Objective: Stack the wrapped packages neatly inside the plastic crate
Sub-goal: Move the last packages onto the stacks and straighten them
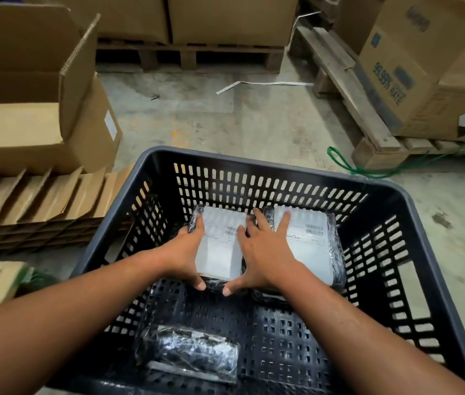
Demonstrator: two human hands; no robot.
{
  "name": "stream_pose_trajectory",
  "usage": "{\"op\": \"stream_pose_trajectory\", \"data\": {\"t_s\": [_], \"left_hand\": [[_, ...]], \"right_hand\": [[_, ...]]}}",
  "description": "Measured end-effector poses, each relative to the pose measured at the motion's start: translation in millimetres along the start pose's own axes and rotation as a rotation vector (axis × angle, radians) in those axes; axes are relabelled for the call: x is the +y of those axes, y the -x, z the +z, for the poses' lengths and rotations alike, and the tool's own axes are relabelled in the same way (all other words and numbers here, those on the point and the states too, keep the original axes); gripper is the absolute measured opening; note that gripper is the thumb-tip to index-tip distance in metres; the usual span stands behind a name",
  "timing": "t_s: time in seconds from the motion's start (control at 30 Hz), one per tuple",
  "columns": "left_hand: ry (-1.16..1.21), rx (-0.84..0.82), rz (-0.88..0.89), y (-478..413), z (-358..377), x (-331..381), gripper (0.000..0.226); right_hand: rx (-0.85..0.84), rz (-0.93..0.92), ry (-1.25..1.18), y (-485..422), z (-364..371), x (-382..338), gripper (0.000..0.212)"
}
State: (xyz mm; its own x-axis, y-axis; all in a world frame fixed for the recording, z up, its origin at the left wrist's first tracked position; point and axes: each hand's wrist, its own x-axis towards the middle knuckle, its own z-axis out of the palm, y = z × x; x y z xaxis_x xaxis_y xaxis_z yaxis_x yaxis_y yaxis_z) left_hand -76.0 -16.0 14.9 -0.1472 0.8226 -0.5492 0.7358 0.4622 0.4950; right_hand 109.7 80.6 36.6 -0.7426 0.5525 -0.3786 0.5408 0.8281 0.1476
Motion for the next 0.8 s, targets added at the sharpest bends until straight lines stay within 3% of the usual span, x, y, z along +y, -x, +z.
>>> {"op": "stream_pose_trajectory", "data": {"t_s": [0.4,0.5,0.67,0.8], "left_hand": [[0.013,0.072,0.036,17.3,-3.5,3.2,0.163],[-0.032,0.057,0.059,25.4,-9.4,8.2,0.155],[-0.126,0.188,0.235,55.8,-36.1,19.4,0.132],[-0.214,0.175,0.405,97.5,-48.0,24.3,0.113]], "right_hand": [[0.054,-0.025,-0.077,7.9,-3.8,1.8,0.146],[0.083,-0.091,-0.233,15.0,-10.8,8.6,0.128],[0.243,-0.099,-0.619,35.0,-24.8,24.8,0.099],[0.31,-0.175,-0.78,65.1,-27.5,19.1,0.074]]}}
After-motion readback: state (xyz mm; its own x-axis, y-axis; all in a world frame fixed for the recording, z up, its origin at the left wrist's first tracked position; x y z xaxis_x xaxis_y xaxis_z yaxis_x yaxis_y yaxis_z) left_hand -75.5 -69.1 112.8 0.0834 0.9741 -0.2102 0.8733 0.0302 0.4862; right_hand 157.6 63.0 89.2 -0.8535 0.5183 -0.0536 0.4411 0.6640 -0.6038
